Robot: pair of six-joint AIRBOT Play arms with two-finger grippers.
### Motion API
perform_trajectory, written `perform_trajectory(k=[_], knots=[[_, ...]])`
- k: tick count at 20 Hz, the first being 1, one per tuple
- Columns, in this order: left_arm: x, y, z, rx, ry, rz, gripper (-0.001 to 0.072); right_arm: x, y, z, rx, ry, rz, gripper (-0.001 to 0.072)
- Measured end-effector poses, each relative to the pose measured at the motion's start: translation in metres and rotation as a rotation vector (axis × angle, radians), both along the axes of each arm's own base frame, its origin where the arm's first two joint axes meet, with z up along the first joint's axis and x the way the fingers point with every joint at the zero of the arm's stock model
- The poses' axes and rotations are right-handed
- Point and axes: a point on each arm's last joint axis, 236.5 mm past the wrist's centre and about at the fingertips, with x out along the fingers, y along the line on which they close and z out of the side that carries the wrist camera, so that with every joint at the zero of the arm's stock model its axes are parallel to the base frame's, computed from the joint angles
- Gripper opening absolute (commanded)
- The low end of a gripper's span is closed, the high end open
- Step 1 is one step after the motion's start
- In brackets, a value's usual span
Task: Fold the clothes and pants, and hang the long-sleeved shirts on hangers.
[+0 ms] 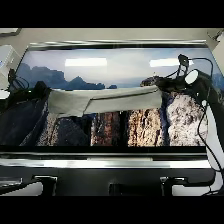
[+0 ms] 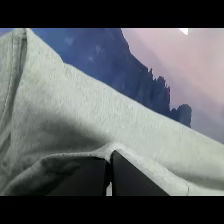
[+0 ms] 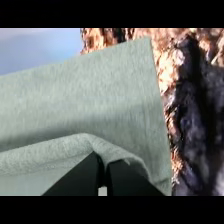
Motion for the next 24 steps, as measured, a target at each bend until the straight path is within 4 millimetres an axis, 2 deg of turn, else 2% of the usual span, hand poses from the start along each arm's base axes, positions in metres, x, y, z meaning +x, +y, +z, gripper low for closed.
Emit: perform_trajectory(k=[4,10,11,12,13,14,15,16,17,18,19,20,22,24], knots=[[0.022,-0.001,-0.017,-0.019,0.02,0.017,0.0016,0.026,-0.003,-0.019,-0.007,0.003,-0.005,0.0035],[0.039,-0.005,-0.064,-0.032,0.083,0.048,0.0022,0.043,-0.006,-0.062,-0.02,0.03,-0.001,0.0053],[0.04,-0.005,-0.071,-0.031,0.093,0.05,0.0069,0.045,-0.007,-0.07,-0.022,0.034,-0.002,0.0148],[0.041,-0.006,-0.079,-0.03,0.104,0.052,0.0197,0.047,-0.007,-0.077,-0.023,0.039,-0.004,0.0254],[0.042,-0.006,-0.085,-0.031,0.113,0.057,0.0388,0.049,-0.008,-0.083,-0.024,0.04,-0.009,0.0285],[0.042,-0.006,-0.091,-0.031,0.121,0.059,0.0492,0.05,-0.009,-0.089,-0.023,0.041,-0.013,0.0291],[0.043,-0.006,-0.095,-0.029,0.125,0.062,0.0549,0.052,-0.01,-0.092,-0.021,0.039,-0.022,0.0388],[0.045,-0.005,-0.095,-0.027,0.121,0.066,0.0553,0.053,-0.011,-0.093,-0.019,0.039,-0.027,0.0472],[0.047,-0.003,-0.093,-0.026,0.115,0.068,0.0553,0.053,-0.013,-0.092,-0.016,0.038,-0.035,0.0508],[0.052,0.0,-0.087,-0.023,0.101,0.071,0.0554,0.052,-0.017,-0.088,-0.011,0.04,-0.048,0.0573],[0.057,0.004,-0.078,-0.019,0.08,0.073,0.0555,0.05,-0.023,-0.082,-0.008,0.043,-0.062,0.0653],[0.062,0.007,-0.065,-0.013,0.058,0.068,0.0554,0.048,-0.031,-0.073,-0.004,0.041,-0.079,0.0679],[0.07,0.014,-0.034,0.015,0.006,0.046,0.0555,0.043,-0.048,-0.047,0.003,0.023,-0.112,0.0678],[0.072,0.018,-0.001,0.061,-0.039,0.015,0.0555,0.039,-0.063,-0.014,0.018,-0.015,-0.153,0.0678]])
